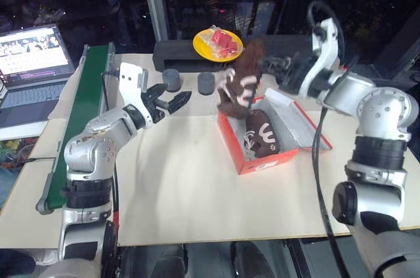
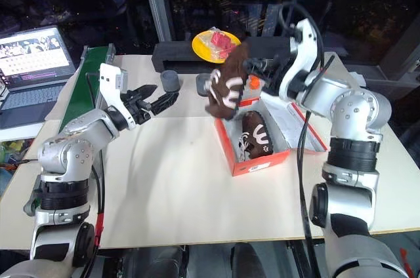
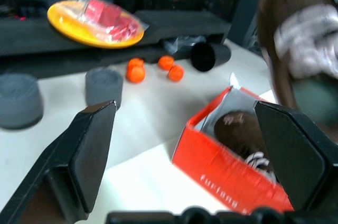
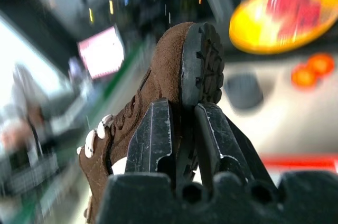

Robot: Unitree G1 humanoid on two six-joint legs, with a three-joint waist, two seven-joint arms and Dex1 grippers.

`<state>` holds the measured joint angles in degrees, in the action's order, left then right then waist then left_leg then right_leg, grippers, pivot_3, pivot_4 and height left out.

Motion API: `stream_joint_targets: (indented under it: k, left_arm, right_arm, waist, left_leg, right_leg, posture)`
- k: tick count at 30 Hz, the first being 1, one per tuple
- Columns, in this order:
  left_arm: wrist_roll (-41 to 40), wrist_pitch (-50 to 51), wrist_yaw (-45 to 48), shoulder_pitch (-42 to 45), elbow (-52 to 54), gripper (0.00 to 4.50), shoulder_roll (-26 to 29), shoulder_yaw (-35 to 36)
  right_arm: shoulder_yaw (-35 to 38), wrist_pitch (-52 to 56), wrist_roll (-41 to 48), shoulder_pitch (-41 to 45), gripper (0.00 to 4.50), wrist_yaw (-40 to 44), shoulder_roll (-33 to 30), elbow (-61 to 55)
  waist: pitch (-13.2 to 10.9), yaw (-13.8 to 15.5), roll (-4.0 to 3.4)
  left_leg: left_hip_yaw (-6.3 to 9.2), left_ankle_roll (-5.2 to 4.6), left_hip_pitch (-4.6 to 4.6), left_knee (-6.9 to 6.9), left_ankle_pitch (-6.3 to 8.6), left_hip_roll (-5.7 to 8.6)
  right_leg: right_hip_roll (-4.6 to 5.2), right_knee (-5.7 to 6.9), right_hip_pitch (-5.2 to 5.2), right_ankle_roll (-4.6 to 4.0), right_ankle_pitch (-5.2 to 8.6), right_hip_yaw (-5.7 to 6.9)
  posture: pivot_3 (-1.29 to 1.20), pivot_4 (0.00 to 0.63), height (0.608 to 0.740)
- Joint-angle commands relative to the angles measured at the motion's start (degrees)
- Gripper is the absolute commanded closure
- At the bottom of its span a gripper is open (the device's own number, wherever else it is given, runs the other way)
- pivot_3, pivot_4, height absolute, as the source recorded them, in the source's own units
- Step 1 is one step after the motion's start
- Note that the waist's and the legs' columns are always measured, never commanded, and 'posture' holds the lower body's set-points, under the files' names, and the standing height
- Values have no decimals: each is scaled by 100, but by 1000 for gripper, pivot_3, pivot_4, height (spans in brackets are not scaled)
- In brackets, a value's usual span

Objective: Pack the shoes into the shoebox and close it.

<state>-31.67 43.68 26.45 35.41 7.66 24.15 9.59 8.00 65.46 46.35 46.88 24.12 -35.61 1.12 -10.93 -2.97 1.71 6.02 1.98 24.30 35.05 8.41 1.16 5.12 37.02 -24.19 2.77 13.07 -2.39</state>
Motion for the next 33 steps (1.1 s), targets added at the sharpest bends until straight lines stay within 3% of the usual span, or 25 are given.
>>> stream_joint_targets:
  k: [1, 20, 26, 30, 33]
  left_arm:
    - [-11, -139, -28, 13, 261, 22, -3, 40]
    - [-37, -60, -137, -84, 449, 22, 8, 96]
    - [-37, -53, -214, -185, 546, 22, -23, 124]
    - [-70, -24, -337, -367, 724, 22, -34, 204]
    - [-89, -4, -416, -475, 850, 22, -52, 225]
  right_arm:
    - [15, -472, -368, 38, 4295, 469, -329, 193]
    - [-781, -1294, -1646, -187, 4295, 1587, -249, 1006]
    - [-1992, -1842, -2527, 48, 4295, 2476, -343, 1400]
    - [-2997, -2492, -3268, 309, 4295, 3486, -503, 1630]
    - [-3372, -2985, -3720, 606, 4295, 3883, -346, 2126]
  waist:
    - [0, 7, 0]
    - [0, 40, 1]
    - [1, 30, 2]
    - [3, 38, 4]
    - [9, 58, 14]
  left_leg:
    - [0, 0, 0, 1, 0, 0]
    - [-3, -1, 0, 7, 1, 1]
    - [-3, -1, -9, 10, 1, 1]
    - [-3, 0, -12, 9, 2, 0]
    - [-3, 0, -12, 9, 3, 1]
  right_leg:
    - [0, 0, 0, 0, 0, 0]
    - [2, -2, 4, 2, 0, 0]
    - [0, -2, 12, 5, 0, 0]
    - [0, -3, 16, 7, 1, 1]
    - [2, -6, 19, 8, 2, 2]
  posture:
    - [0, 150, 740]
    - [0, 150, 740]
    - [0, 150, 740]
    - [0, 150, 740]
    - [0, 150, 740]
